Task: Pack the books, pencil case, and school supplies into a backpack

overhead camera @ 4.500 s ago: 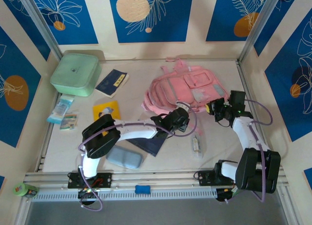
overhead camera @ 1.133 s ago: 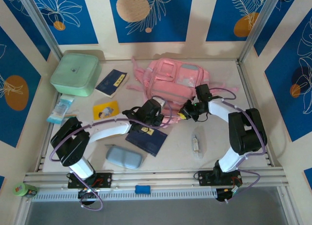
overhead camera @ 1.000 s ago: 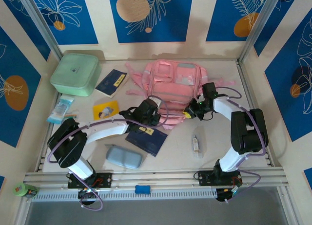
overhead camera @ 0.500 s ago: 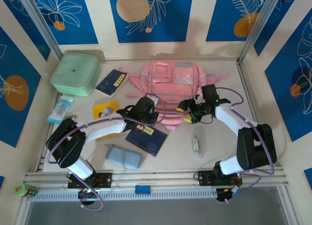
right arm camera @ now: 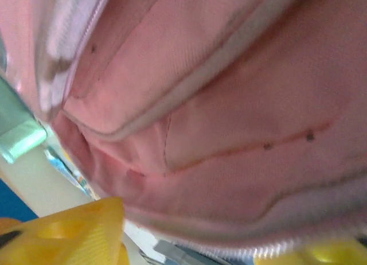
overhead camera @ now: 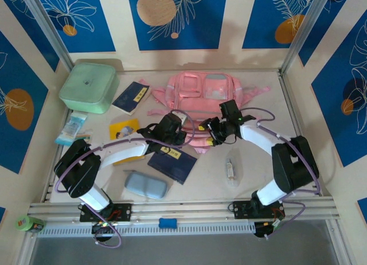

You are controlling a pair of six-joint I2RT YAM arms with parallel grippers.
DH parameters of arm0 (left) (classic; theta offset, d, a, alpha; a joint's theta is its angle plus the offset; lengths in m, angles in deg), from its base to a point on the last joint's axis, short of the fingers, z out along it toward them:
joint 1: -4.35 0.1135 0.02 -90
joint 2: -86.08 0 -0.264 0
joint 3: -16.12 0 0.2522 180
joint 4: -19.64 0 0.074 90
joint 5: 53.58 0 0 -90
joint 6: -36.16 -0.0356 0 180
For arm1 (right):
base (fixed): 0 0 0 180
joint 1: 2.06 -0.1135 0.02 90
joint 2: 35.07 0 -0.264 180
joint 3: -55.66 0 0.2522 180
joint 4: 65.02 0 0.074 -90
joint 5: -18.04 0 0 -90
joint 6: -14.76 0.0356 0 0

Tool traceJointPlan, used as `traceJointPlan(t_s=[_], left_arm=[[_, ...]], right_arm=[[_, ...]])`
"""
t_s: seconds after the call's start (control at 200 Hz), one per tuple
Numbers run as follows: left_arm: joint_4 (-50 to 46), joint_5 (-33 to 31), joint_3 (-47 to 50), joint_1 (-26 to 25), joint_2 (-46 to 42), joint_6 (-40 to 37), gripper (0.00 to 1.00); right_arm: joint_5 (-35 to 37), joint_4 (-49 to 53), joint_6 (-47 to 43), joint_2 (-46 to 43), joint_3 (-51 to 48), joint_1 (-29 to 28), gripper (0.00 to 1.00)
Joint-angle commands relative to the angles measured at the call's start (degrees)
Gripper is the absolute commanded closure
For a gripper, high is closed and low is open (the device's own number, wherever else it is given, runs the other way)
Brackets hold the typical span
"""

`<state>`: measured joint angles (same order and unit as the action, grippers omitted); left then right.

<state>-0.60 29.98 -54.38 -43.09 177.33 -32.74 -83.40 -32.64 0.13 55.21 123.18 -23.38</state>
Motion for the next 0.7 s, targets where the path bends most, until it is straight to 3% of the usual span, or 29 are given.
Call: traceJointPlan(t_s=[0.0,0.14,0.225,0.49,0.695], left_arm=[[-0.6,0.0,-1.7,0.5,0.0,-0.5,1.0],[-2.3,-2.5,-2.0,1.7,0.1,-1.3,1.0],[-2.9,-4.5,-1.6,3.2,0.1,-1.3,1.0],[-1.8,-6.8,-2.4,10.5,2.3,-0.4,1.0],[2.1,-1.6,-5.0,16.8,6.2,0.0,1.0]], right_arm=[[2.8,1.2,-1.3,3.1,2.2,0.8,0.6],[2.8,0.3,-2.0,0.9,0.4,2.5,0.87],[2.1,0.4,-2.6,-1.6,-0.8,3.7,0.97],[-1.7,1.3,-3.3,-7.0,-3.6,8.8,1.0],[-3.8,0.9,-4.2,-10.0,-4.2,9.4,1.0]])
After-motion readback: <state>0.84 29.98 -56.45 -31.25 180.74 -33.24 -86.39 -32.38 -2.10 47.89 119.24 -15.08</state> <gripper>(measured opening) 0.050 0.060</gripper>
